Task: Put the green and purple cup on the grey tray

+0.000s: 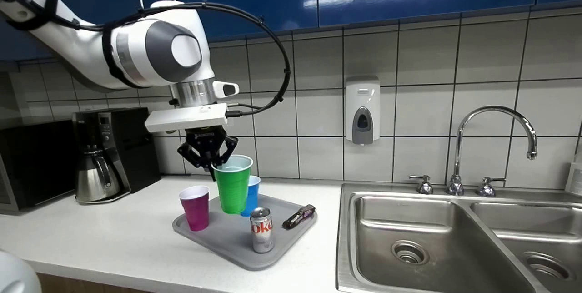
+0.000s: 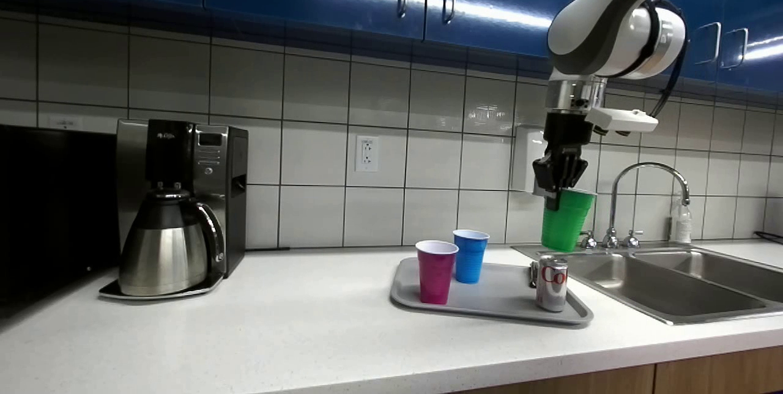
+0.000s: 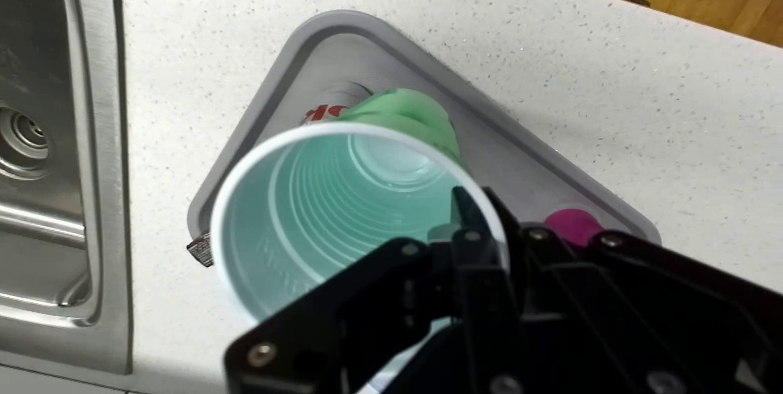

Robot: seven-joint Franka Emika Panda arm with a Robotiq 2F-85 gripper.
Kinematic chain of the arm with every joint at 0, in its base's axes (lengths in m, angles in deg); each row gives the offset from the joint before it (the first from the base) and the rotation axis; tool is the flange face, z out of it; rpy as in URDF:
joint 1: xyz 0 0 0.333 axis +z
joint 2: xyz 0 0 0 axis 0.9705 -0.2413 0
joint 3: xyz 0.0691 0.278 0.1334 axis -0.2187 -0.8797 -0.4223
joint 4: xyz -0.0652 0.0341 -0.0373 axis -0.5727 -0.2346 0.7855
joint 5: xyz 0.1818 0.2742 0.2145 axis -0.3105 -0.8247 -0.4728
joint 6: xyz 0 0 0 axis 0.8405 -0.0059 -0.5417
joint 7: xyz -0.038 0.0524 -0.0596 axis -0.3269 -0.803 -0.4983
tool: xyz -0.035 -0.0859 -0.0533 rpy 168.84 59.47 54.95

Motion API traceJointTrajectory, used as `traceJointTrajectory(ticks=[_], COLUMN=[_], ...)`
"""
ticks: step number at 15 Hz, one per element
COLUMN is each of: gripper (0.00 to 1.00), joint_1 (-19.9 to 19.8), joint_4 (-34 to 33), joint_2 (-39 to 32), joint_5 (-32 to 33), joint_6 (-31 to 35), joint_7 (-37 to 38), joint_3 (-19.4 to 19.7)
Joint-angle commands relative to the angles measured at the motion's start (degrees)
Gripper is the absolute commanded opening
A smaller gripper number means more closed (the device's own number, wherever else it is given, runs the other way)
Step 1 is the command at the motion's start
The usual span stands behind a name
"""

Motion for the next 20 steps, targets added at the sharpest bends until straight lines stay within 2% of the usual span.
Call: traceJointTrajectory(ticks=[1,10,20], gripper=[0.01,0.01,0.01], joint_1=[0.6,0.8,0.7], joint_4=[-0.4,-2.6,-10.2], joint_2=[-2.1,-11.1,-22.4], joint_5=[0.6,1.5,4.2], joint_6=[1.3,6.4,8.0], joint_7=[3.4,8.9,14.8], joint_3=[-2.0,-4.9,-6.0])
